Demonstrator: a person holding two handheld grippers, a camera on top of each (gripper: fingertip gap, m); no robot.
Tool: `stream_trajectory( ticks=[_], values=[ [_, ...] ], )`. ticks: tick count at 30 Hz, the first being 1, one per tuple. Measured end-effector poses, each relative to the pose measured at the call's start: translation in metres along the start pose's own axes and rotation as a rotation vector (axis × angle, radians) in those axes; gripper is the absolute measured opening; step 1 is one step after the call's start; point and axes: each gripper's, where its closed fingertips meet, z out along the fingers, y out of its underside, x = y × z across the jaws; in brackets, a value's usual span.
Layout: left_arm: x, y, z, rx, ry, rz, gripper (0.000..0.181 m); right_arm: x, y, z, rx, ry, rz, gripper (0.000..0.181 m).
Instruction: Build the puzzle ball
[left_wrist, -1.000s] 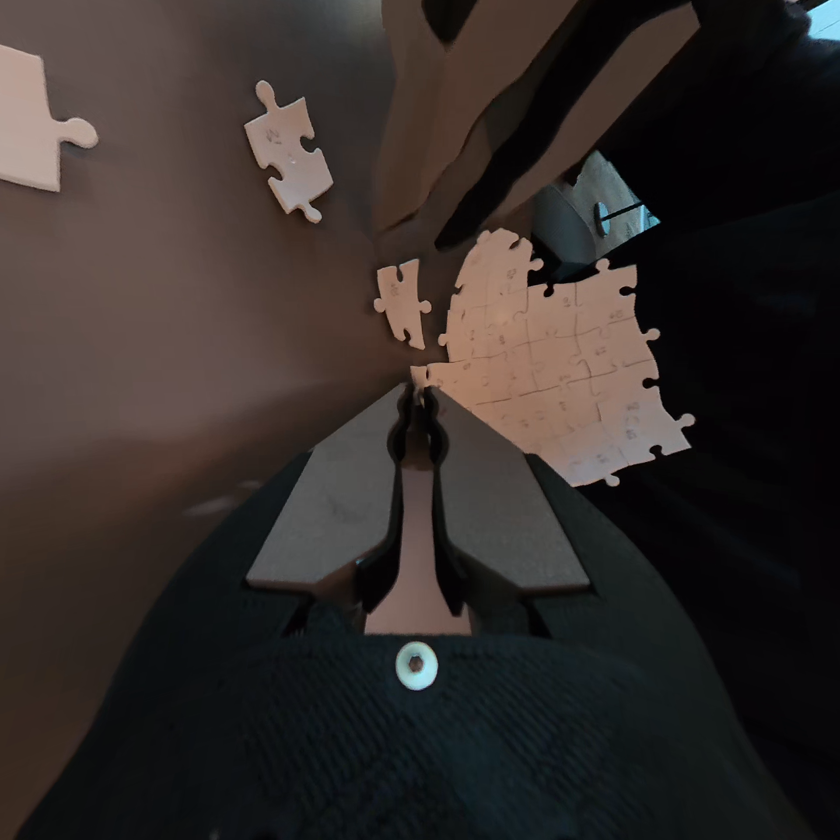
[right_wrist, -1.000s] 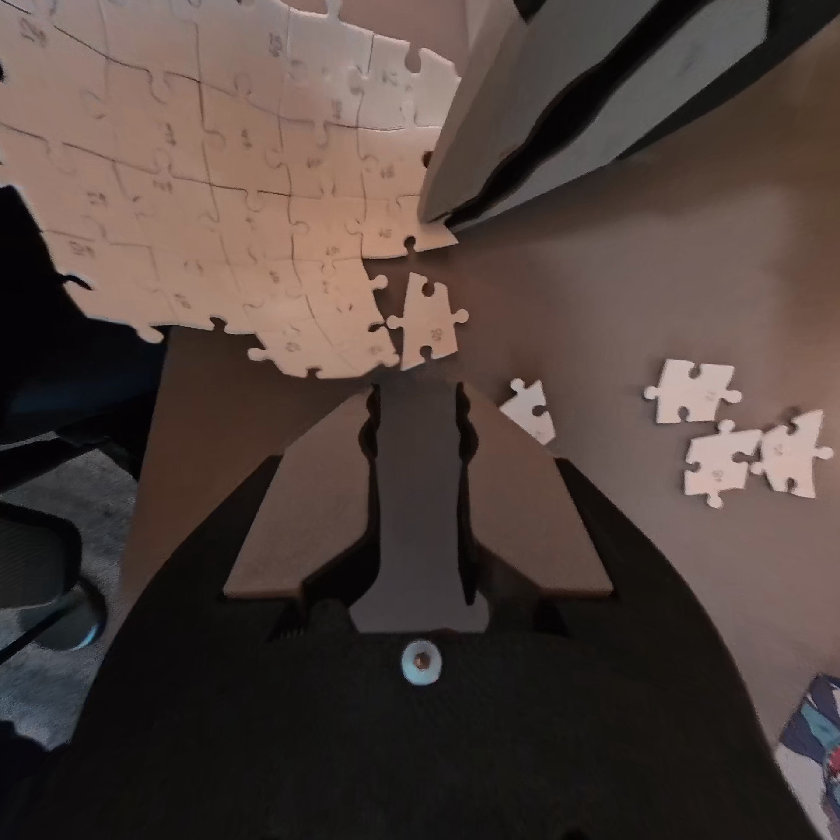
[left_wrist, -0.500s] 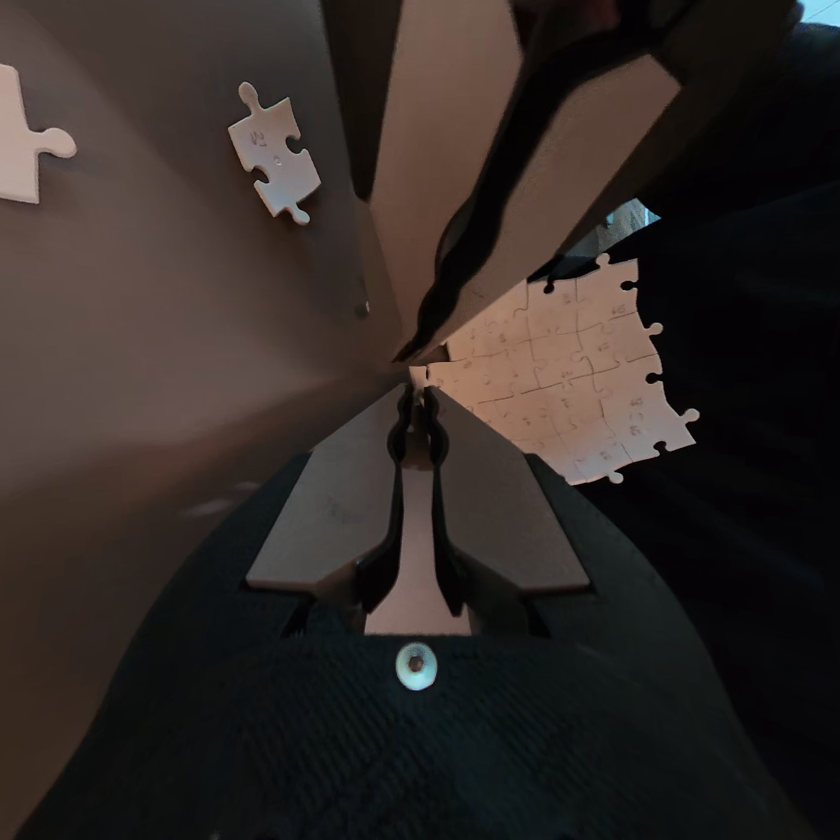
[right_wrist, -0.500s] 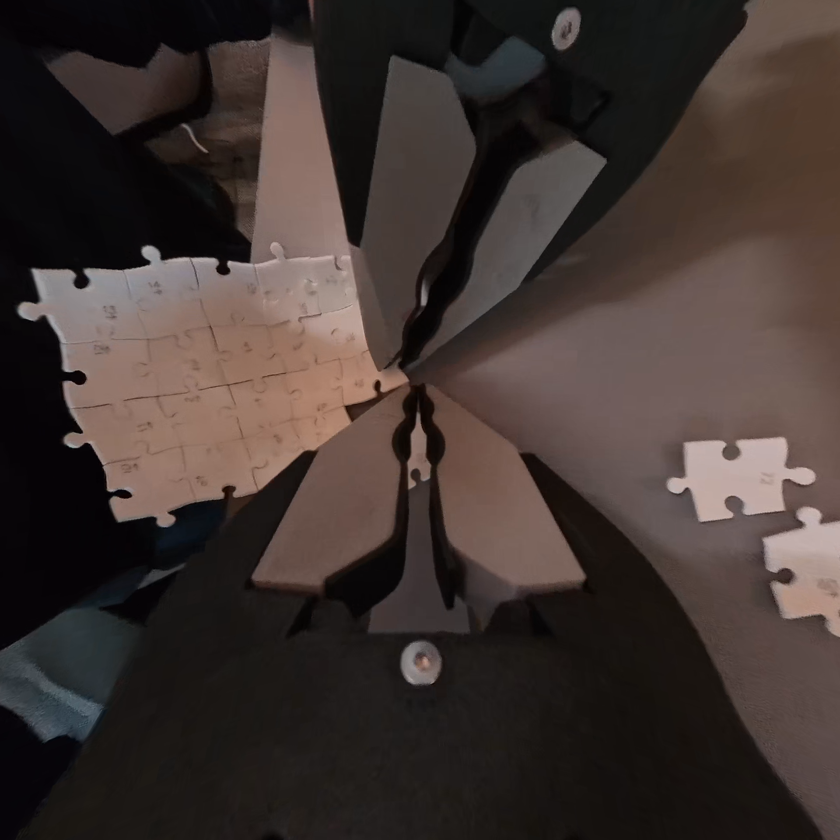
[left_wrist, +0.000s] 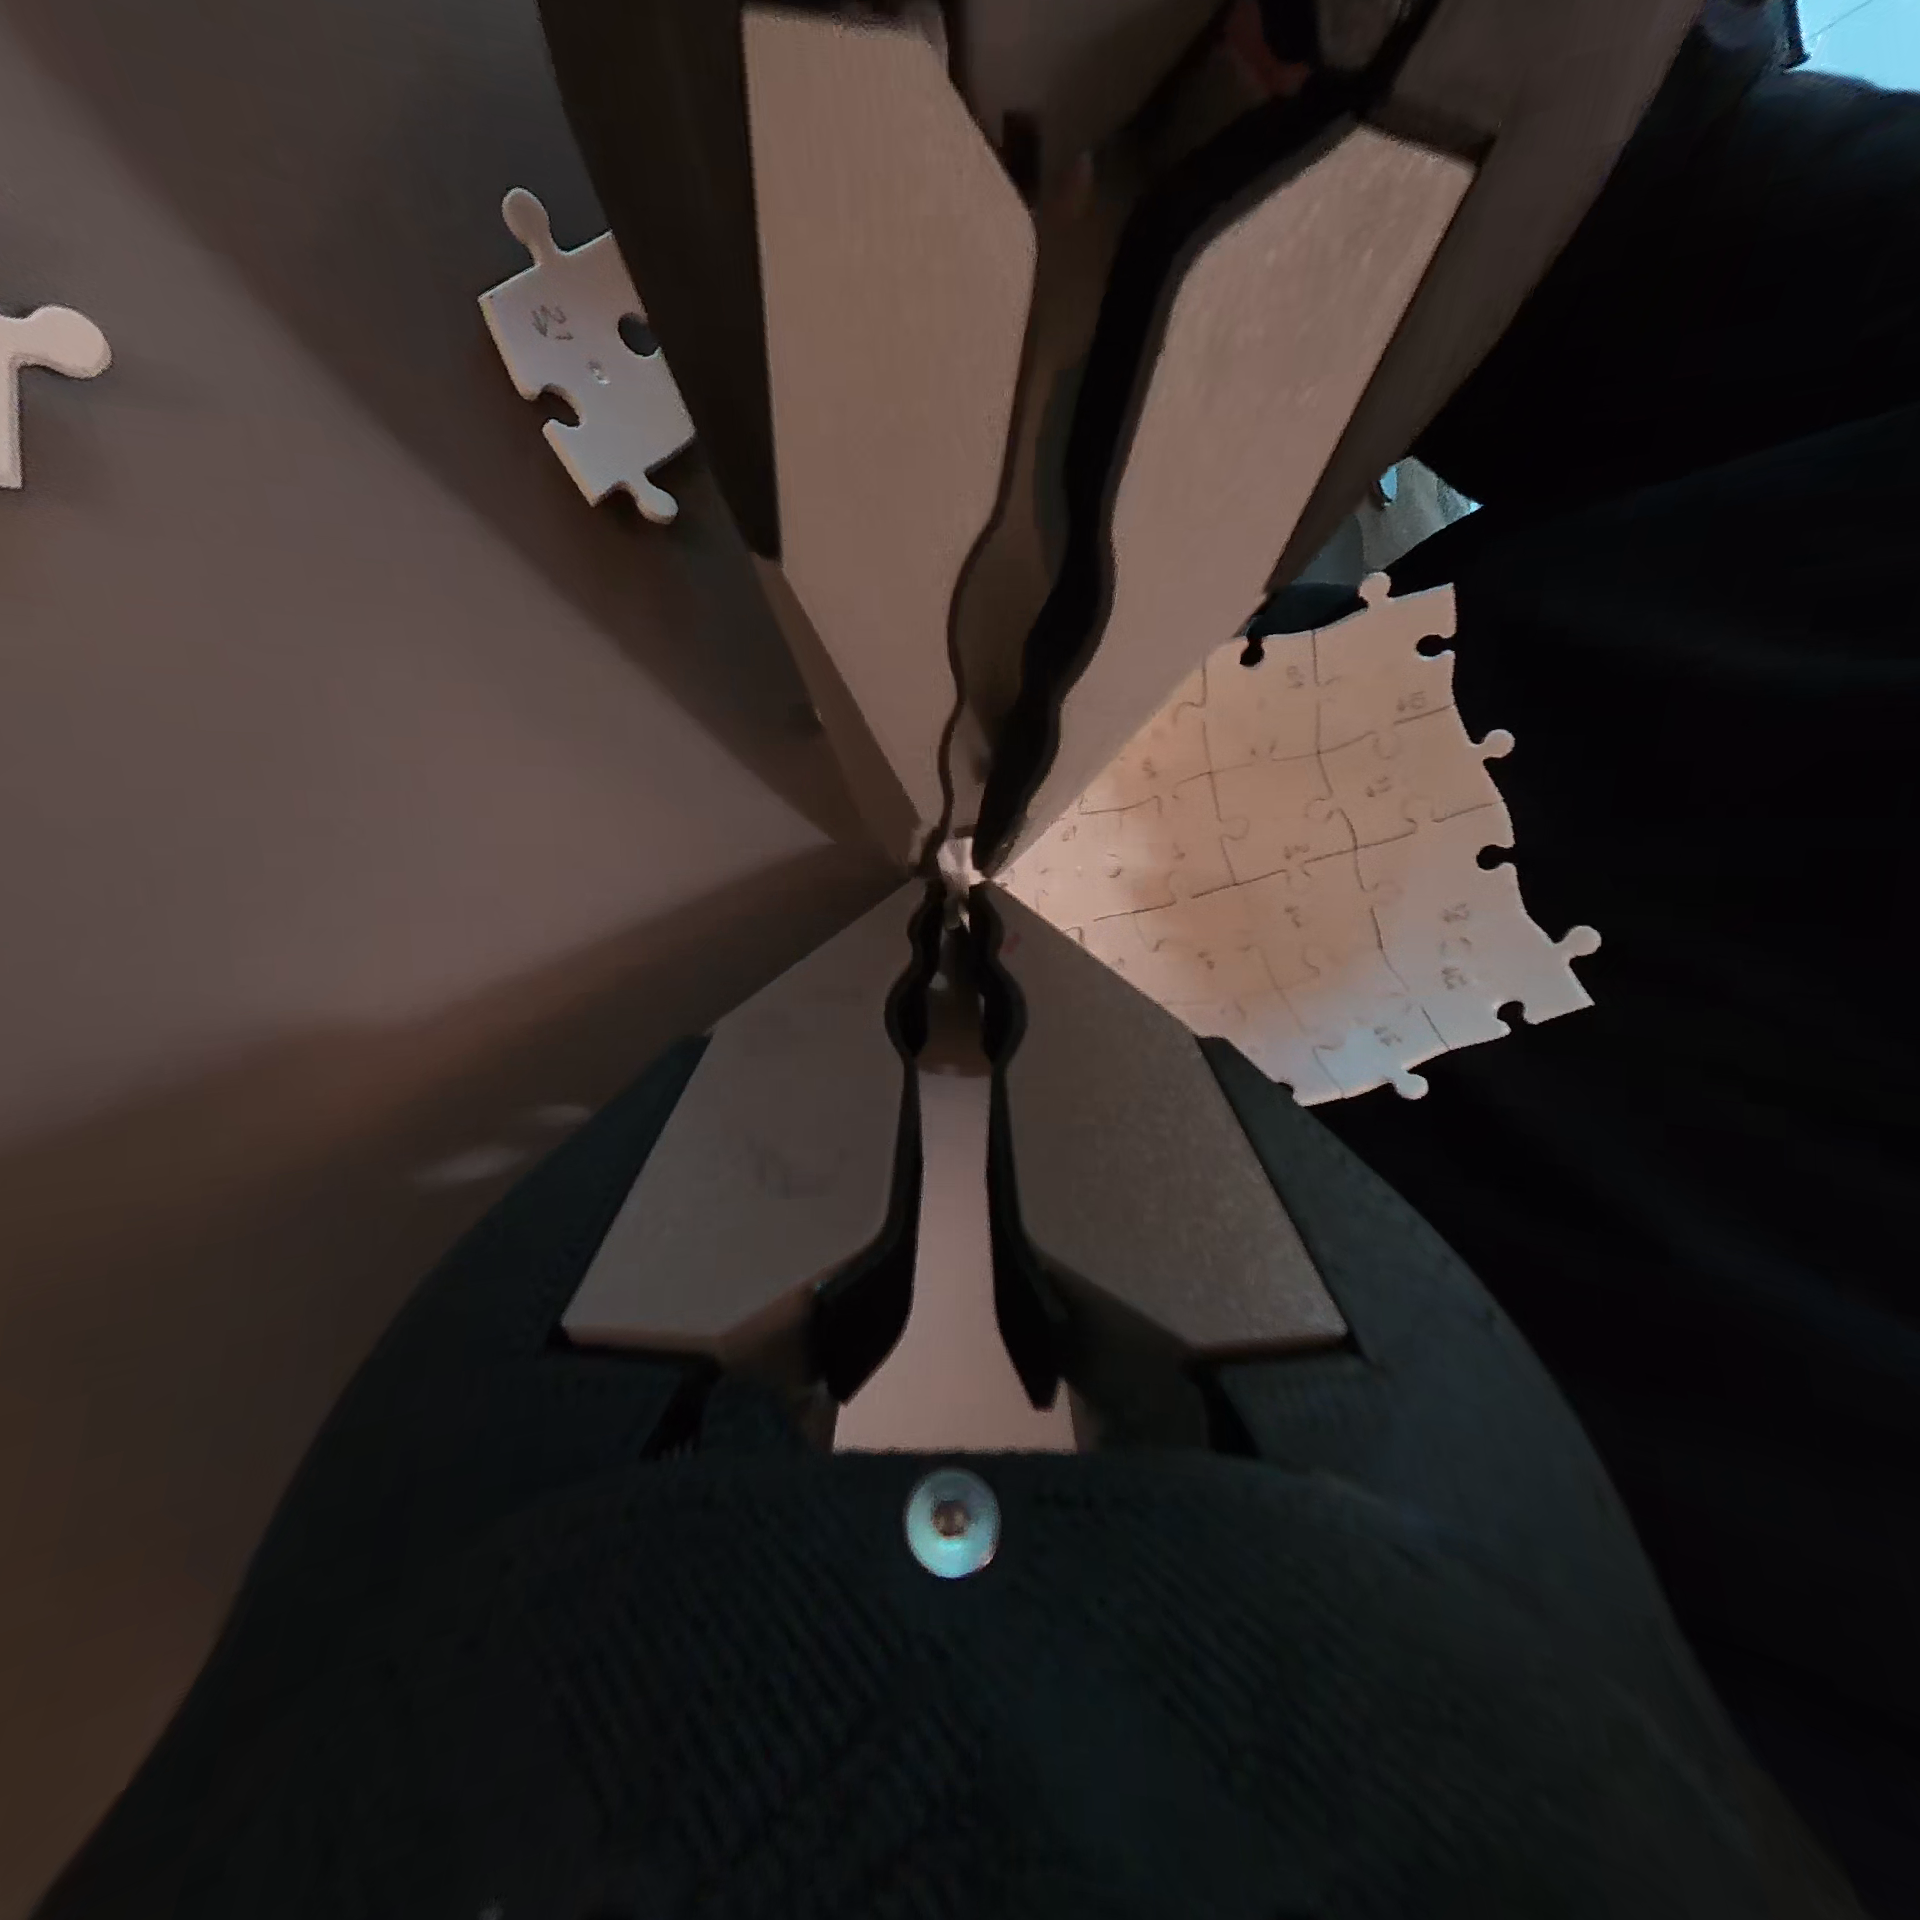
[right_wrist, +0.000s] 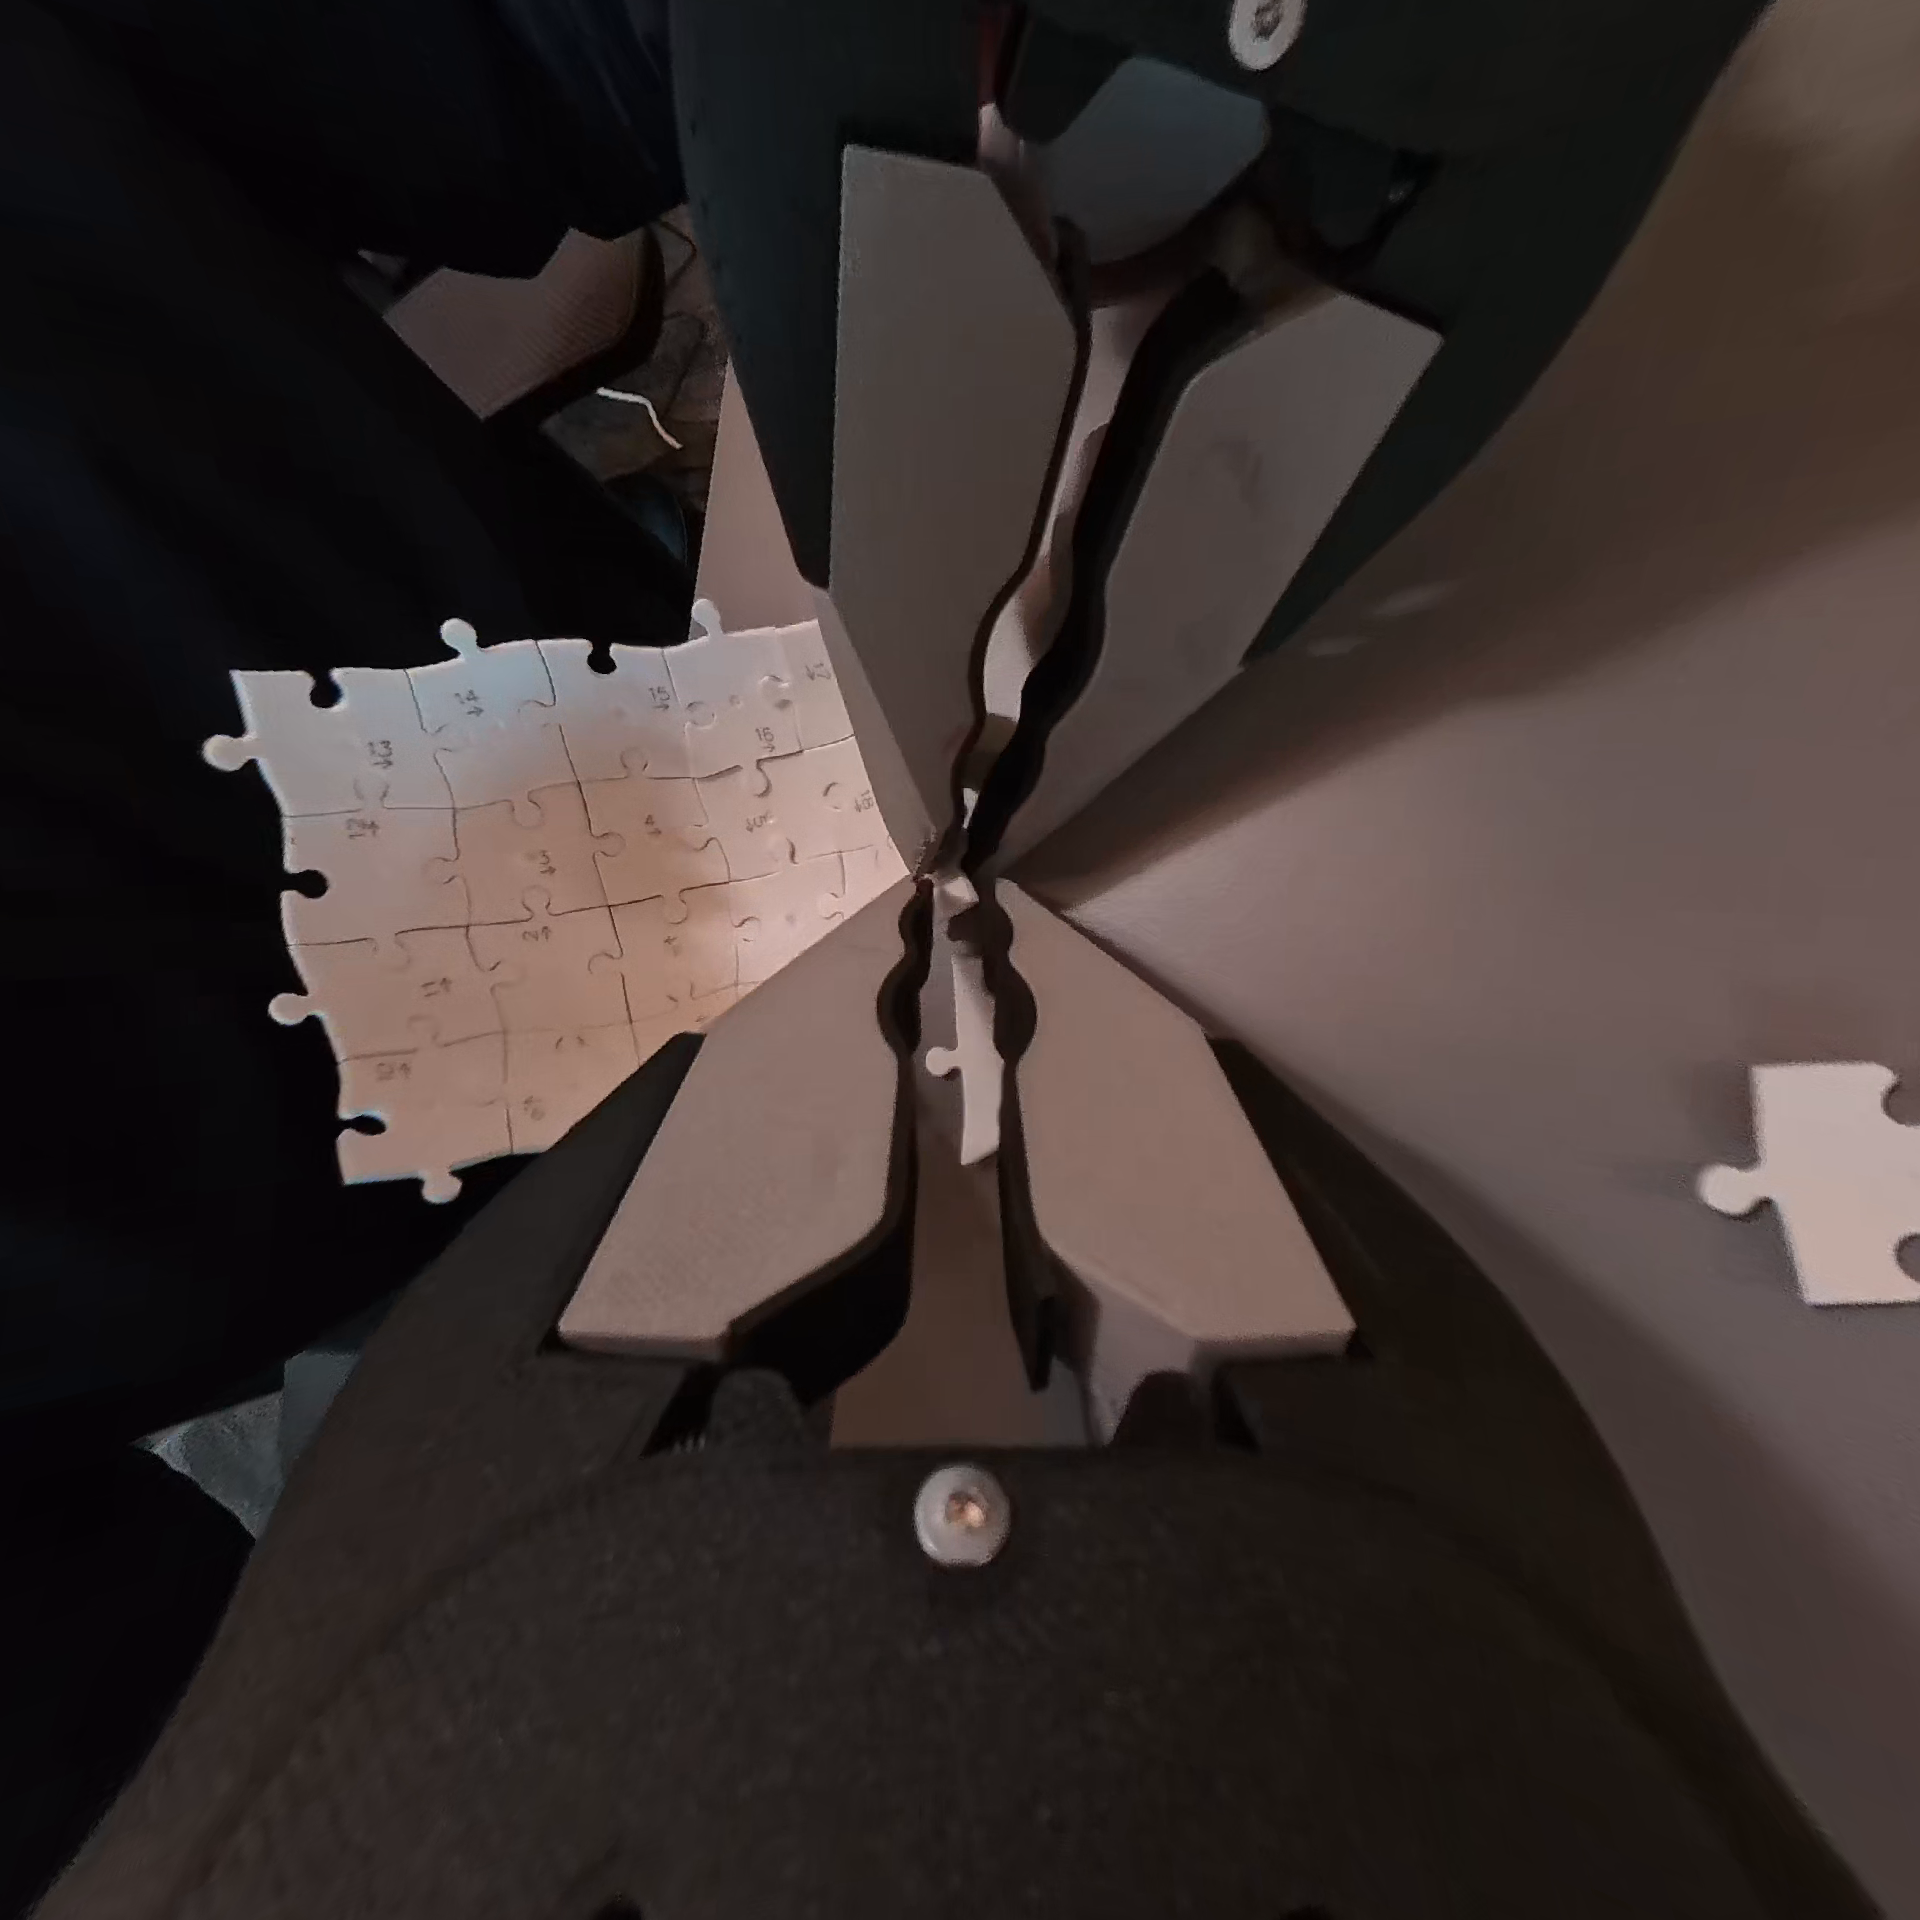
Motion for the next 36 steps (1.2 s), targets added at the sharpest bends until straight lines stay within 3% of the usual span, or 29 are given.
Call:
stream_trajectory(
  ticks=[9,19,26,36],
  values=[
    [0.0,0.0,-0.001,-0.003,0.003,0.002,0.003,0.001,0.002,0.002,0.017,-0.026,0.033,0.003],
    [-0.001,-0.008,-0.022,0.062,-0.082,0.075,0.006,0.007,0.001,-0.001,0.018,0.016,0.025,0.003],
    [0.01,-0.003,-0.017,0.005,-0.153,0.25,0.0,0.009,0.0,-0.002,0.011,0.058,-0.002,0.004],
    [-0.001,0.0,-0.004,-0.057,-0.254,0.298,0.0,0.011,0.0,-0.003,0.011,0.066,0.006,0.004]
  ],
)
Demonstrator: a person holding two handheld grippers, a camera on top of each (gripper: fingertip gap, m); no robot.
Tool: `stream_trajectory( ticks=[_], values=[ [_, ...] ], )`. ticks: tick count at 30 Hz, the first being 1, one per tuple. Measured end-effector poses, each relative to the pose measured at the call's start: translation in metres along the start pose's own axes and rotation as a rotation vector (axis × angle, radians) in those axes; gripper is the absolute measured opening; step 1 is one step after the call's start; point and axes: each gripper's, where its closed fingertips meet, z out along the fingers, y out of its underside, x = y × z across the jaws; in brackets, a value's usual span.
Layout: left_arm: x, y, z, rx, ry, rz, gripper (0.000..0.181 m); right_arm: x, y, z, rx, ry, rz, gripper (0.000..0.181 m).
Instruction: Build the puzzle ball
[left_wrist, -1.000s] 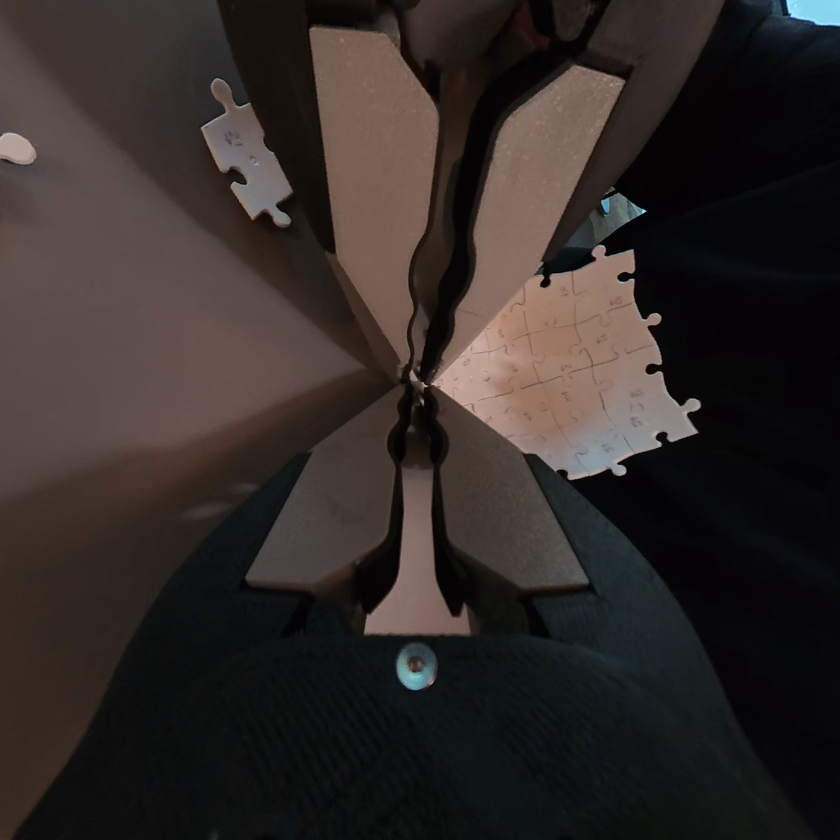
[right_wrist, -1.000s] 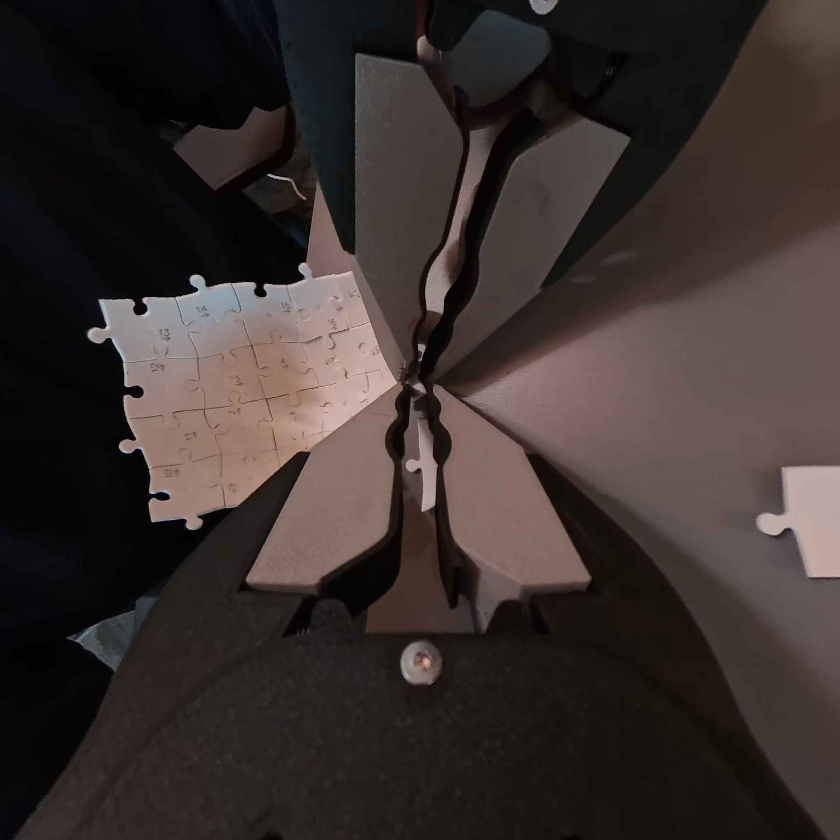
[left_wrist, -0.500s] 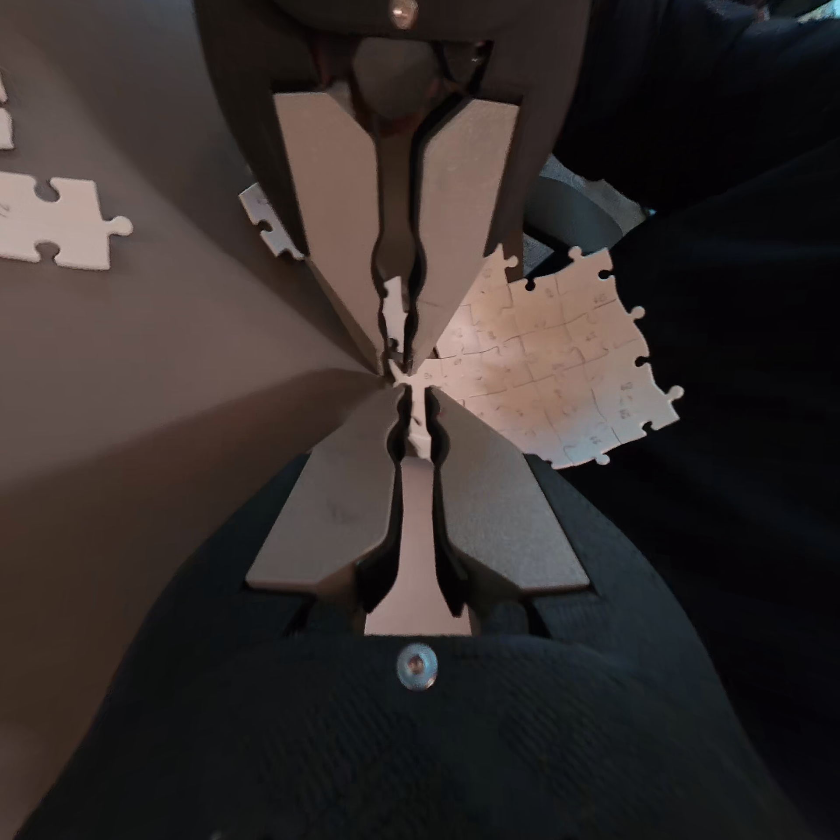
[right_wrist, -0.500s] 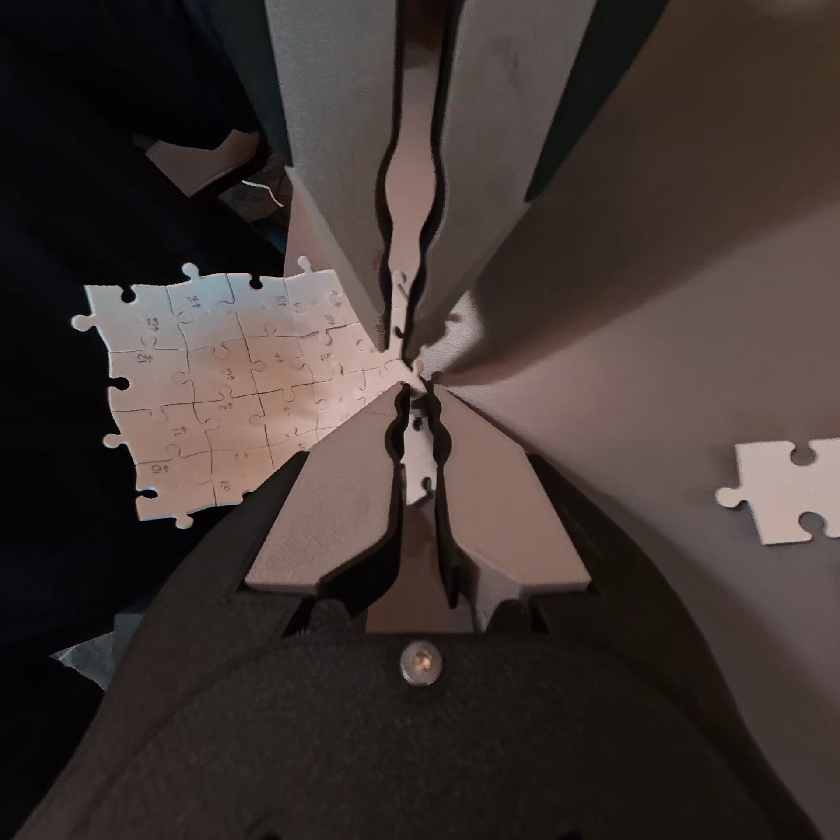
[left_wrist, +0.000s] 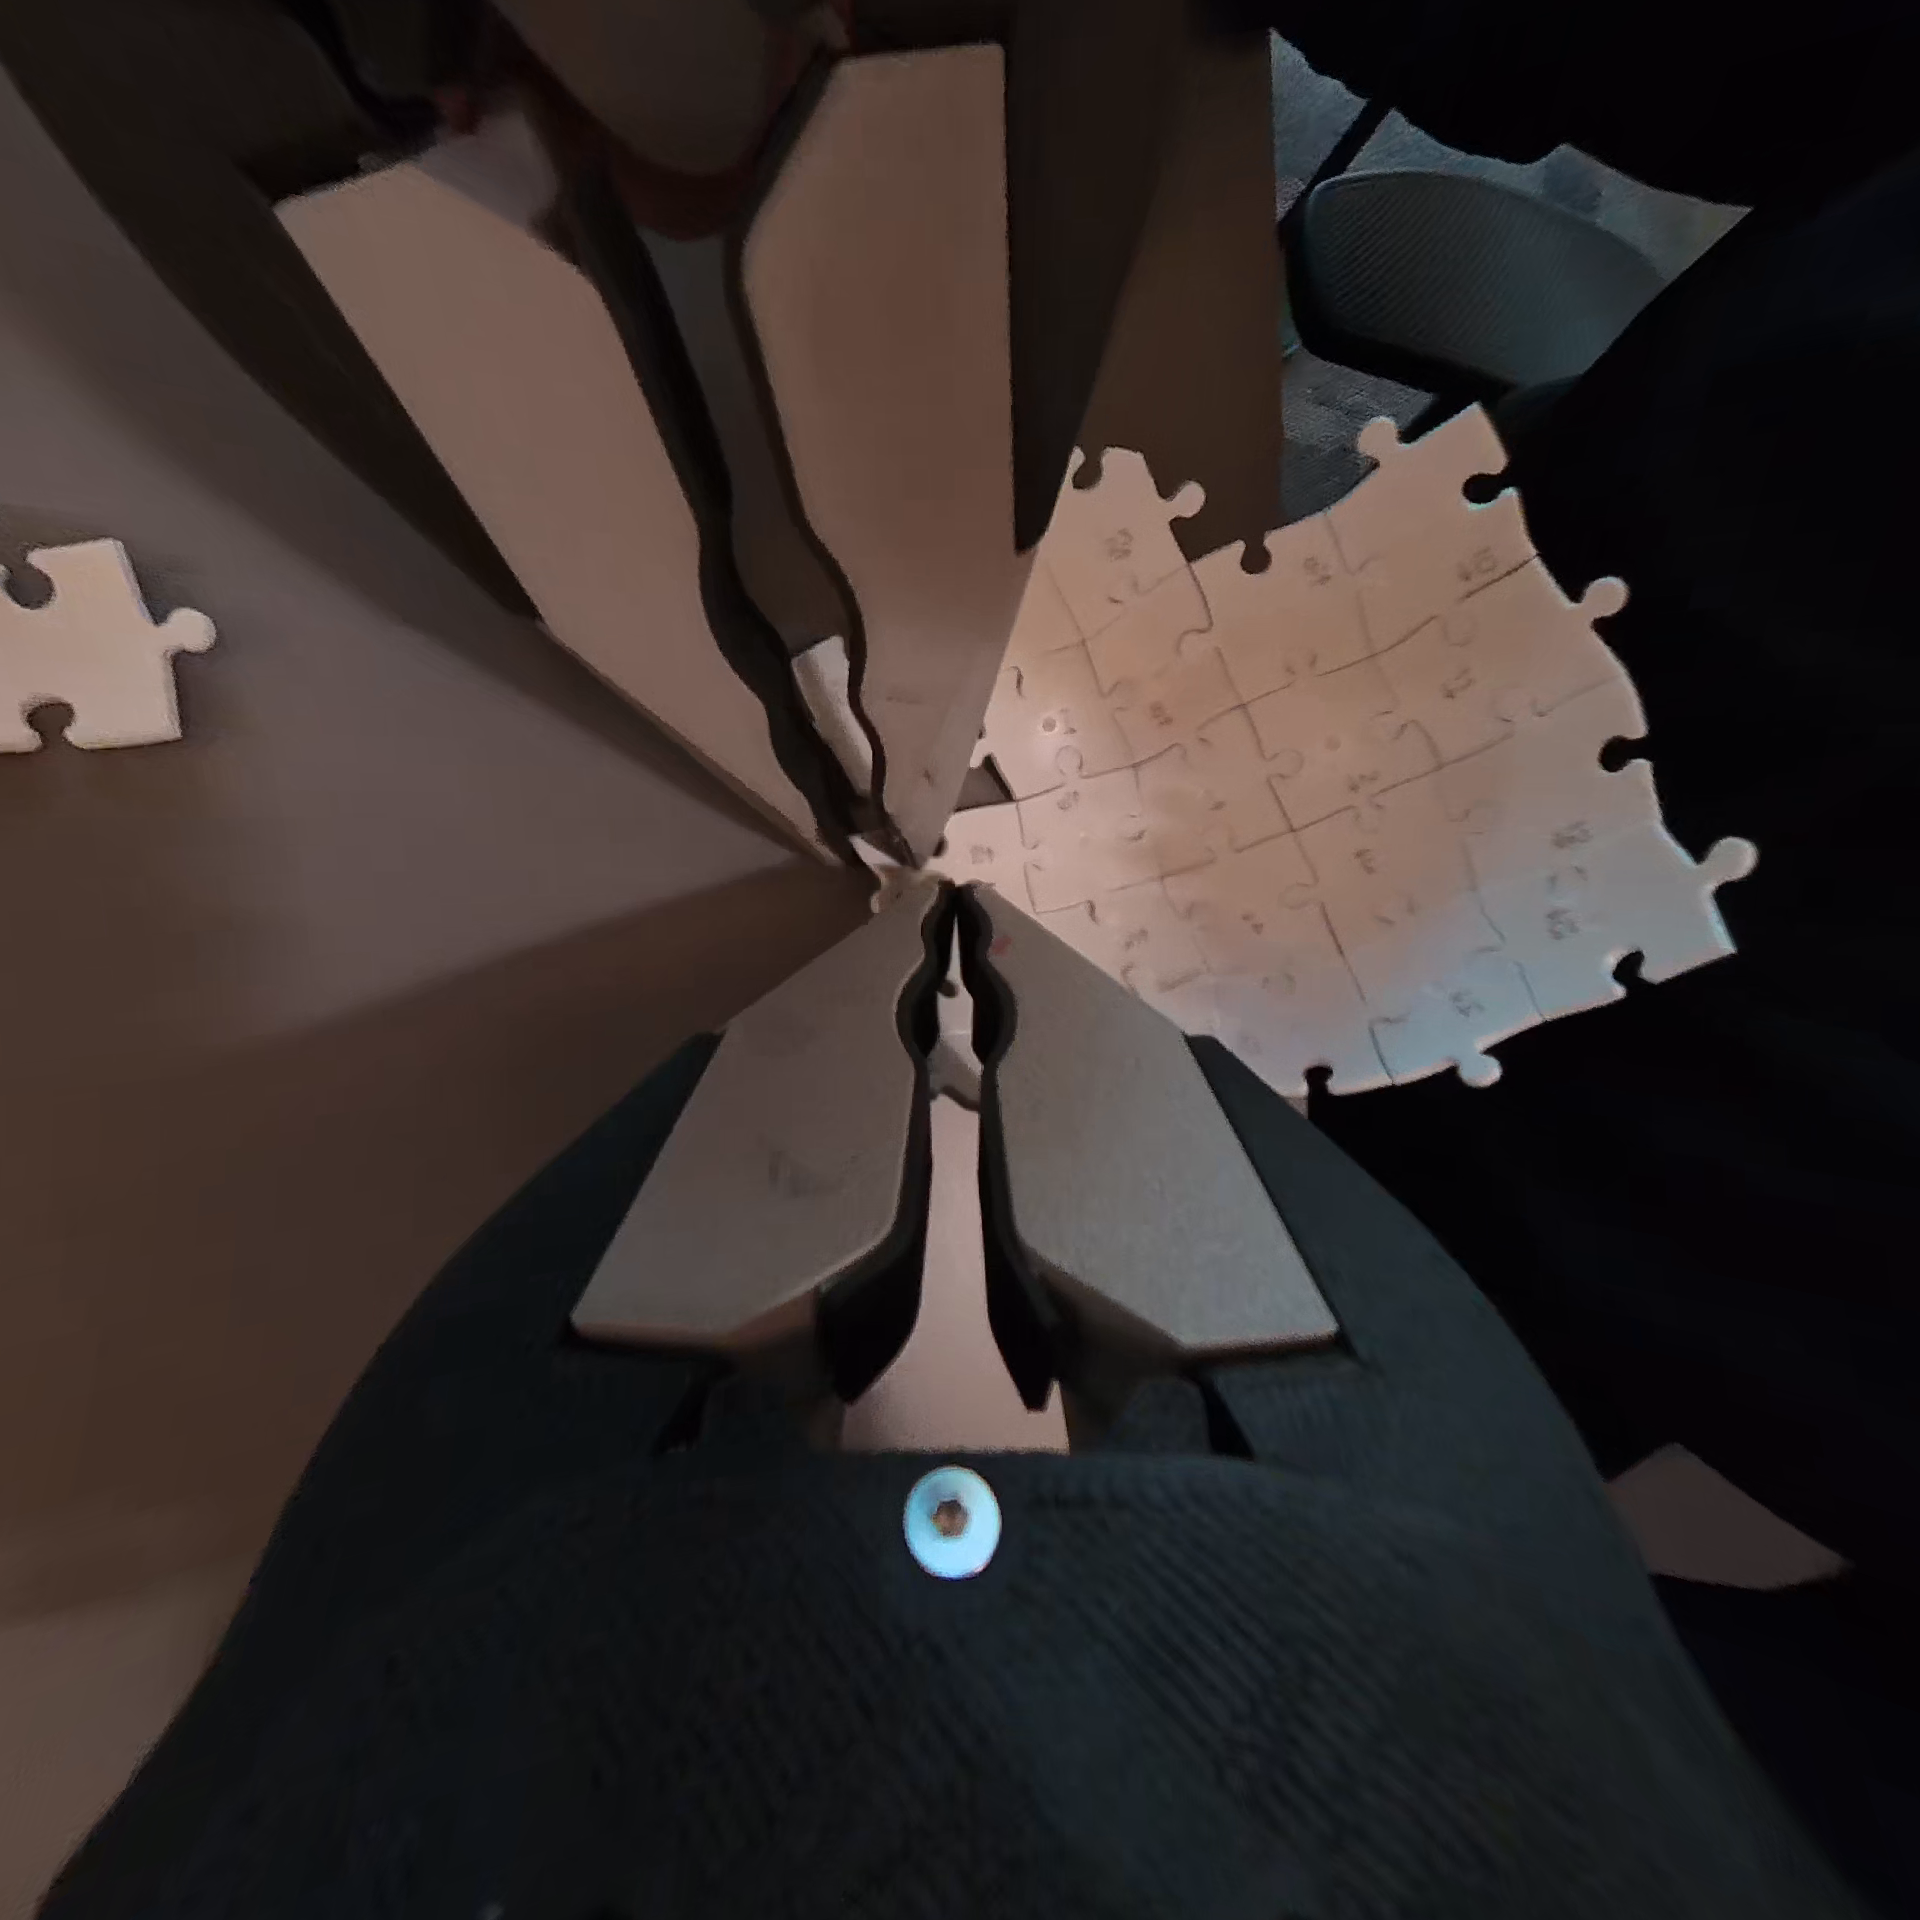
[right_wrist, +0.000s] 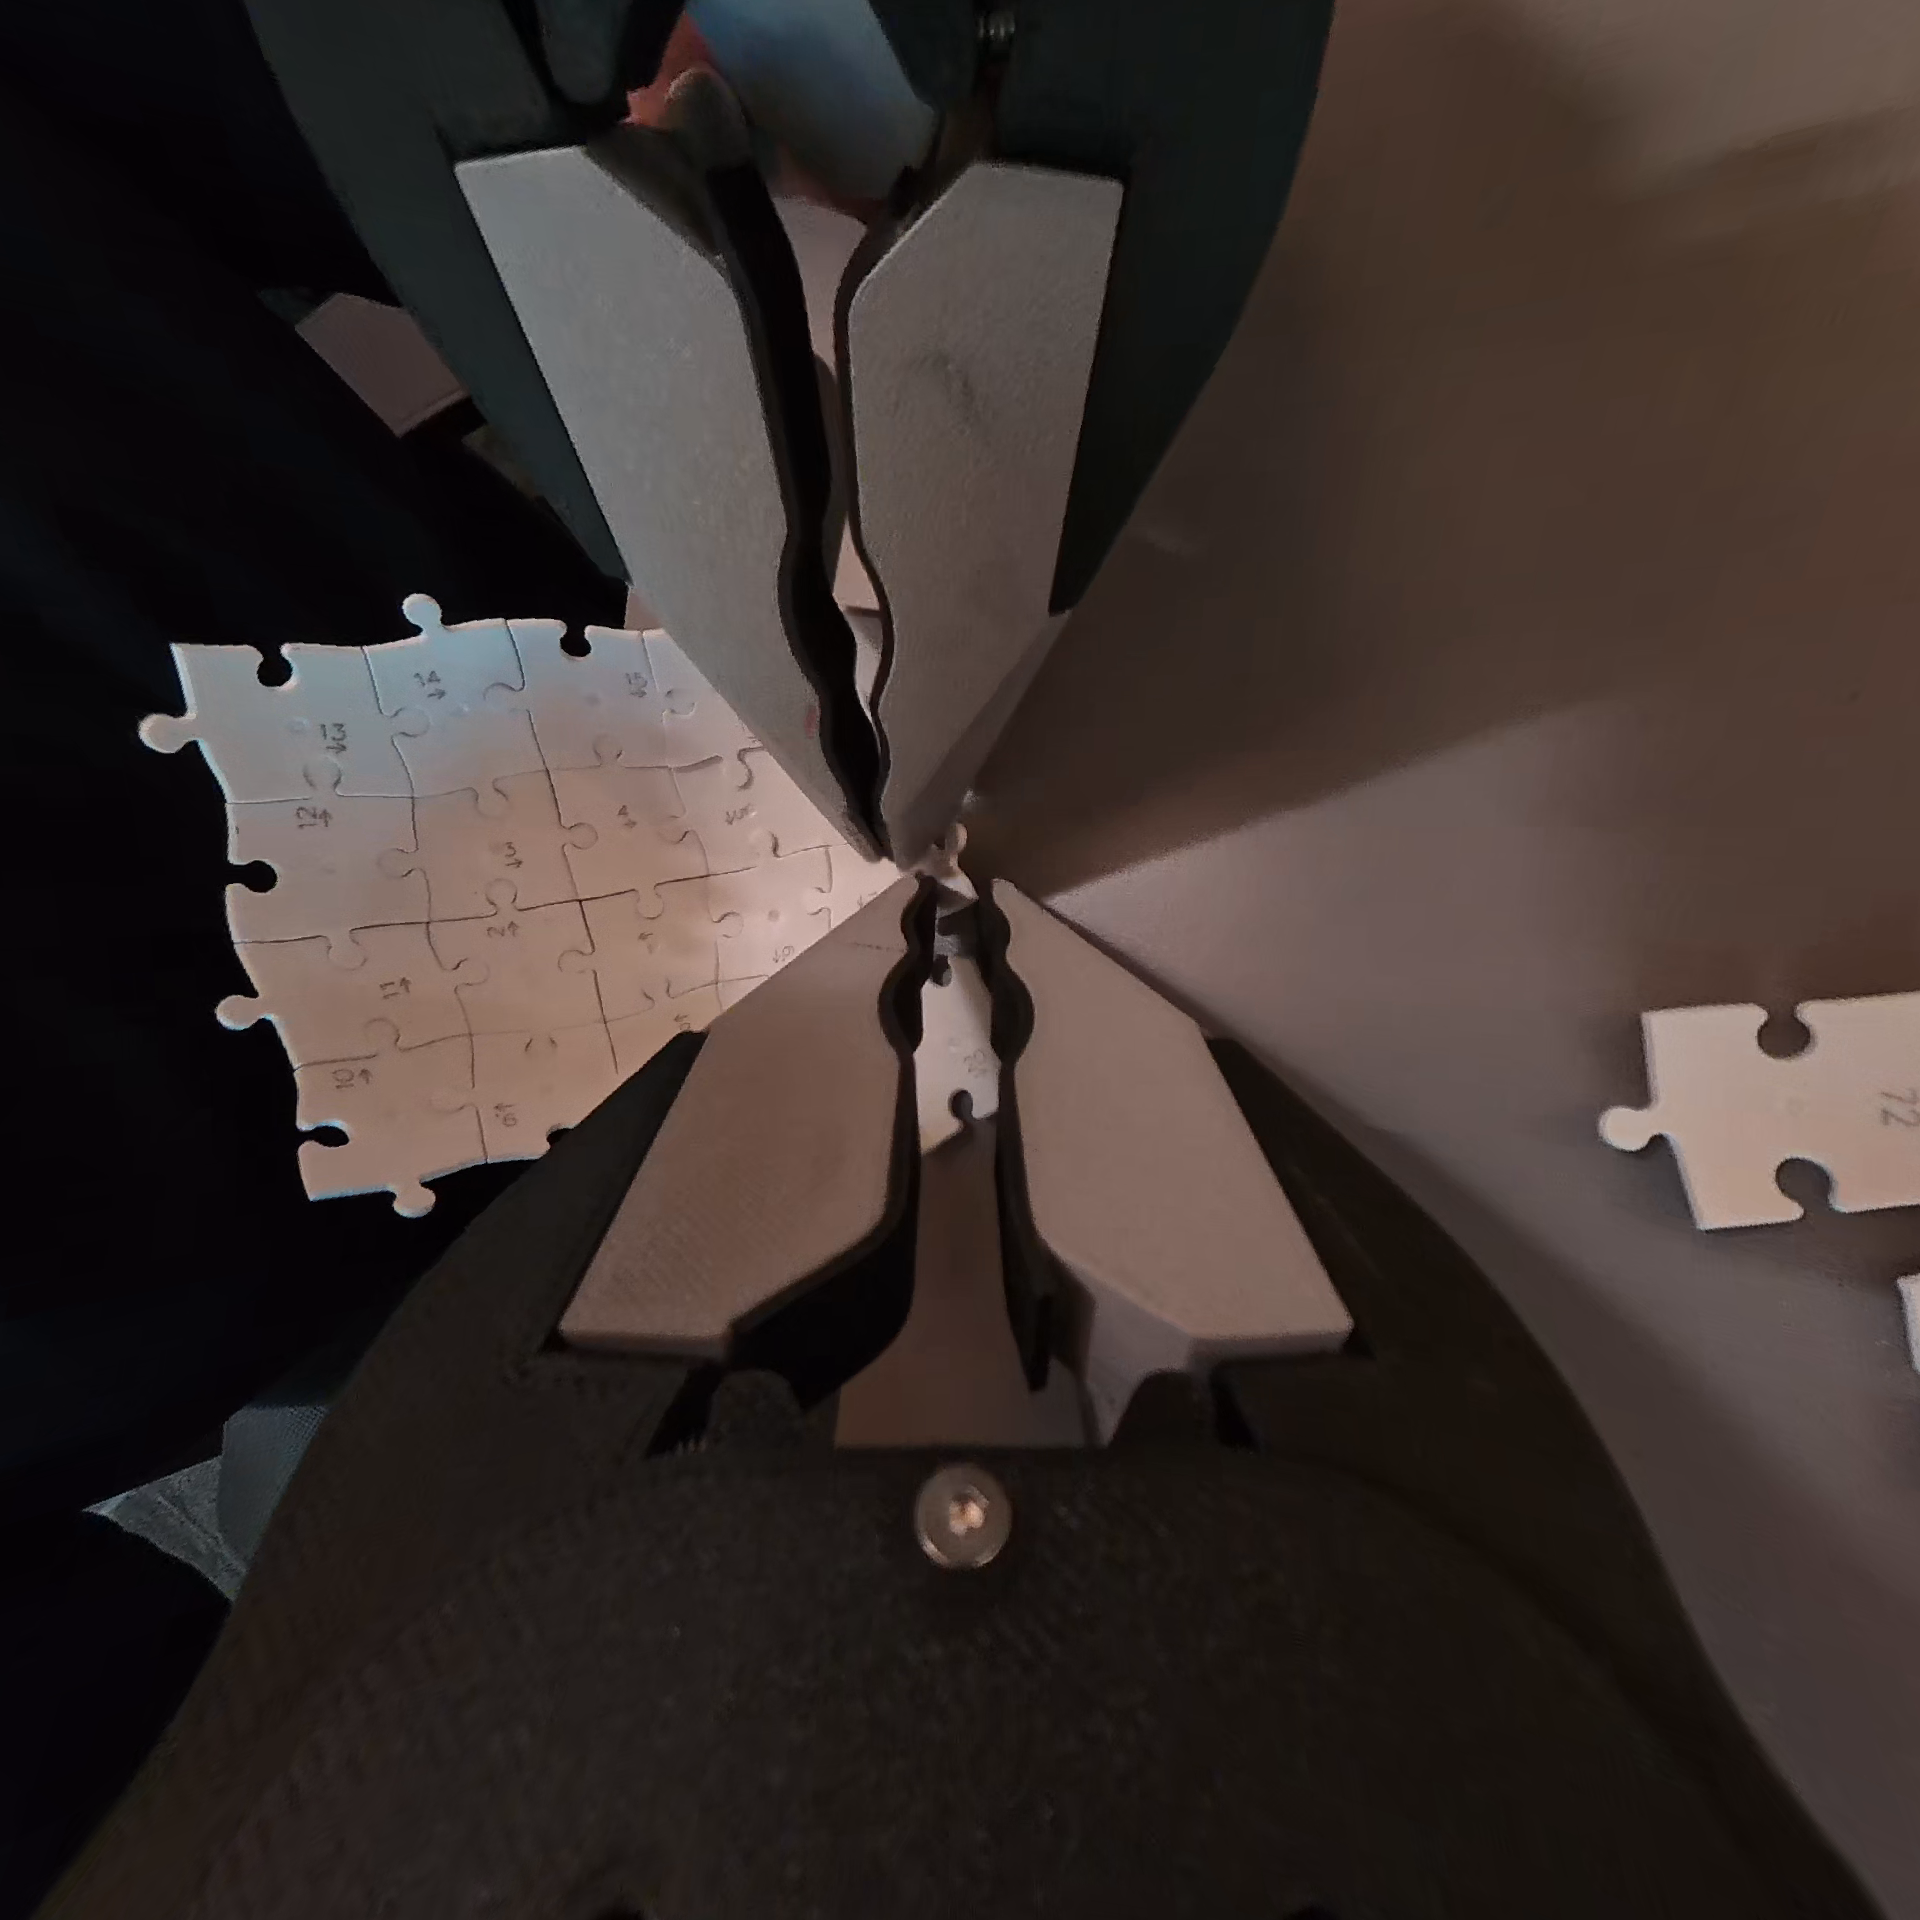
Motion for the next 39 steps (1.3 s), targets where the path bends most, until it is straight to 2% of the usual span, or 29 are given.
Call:
stream_trajectory(
  ticks=[8,13,21,25,29,32,35,39],
  values=[
    [0.002,-0.001,0.004,-0.022,-0.061,0.08,0.0,0.003,0.0,-0.003,0.002,0.022,-0.001,0.007],
    [0.001,0.001,0.004,-0.026,-0.056,0.068,0.0,0.006,0.0,-0.023,0.039,0.083,-0.033,0.02],
    [0.003,0.0,0.005,-0.027,-0.054,0.098,0.0,0.019,0.022,-0.057,-0.052,0.313,-0.201,0.024],
    [0.004,0.0,0.006,-0.028,-0.06,0.117,0.0,0.005,0.035,-0.045,-0.063,0.215,-0.177,0.018],
    [0.009,0.0,0.008,-0.033,-0.04,0.139,0.0,-0.011,0.041,-0.036,-0.03,0.132,-0.197,0.018],
    [0.015,0.001,0.011,-0.039,-0.009,0.155,0.0,-0.019,0.049,-0.029,-0.059,0.087,-0.202,0.02],
    [0.019,0.001,0.013,-0.042,-0.002,0.184,0.0,-0.013,0.05,-0.031,-0.084,0.14,-0.228,0.02],
    [0.022,0.001,0.014,-0.042,0.009,0.203,0.0,0.0,0.031,-0.042,-0.021,0.22,-0.256,0.025]
  ],
)
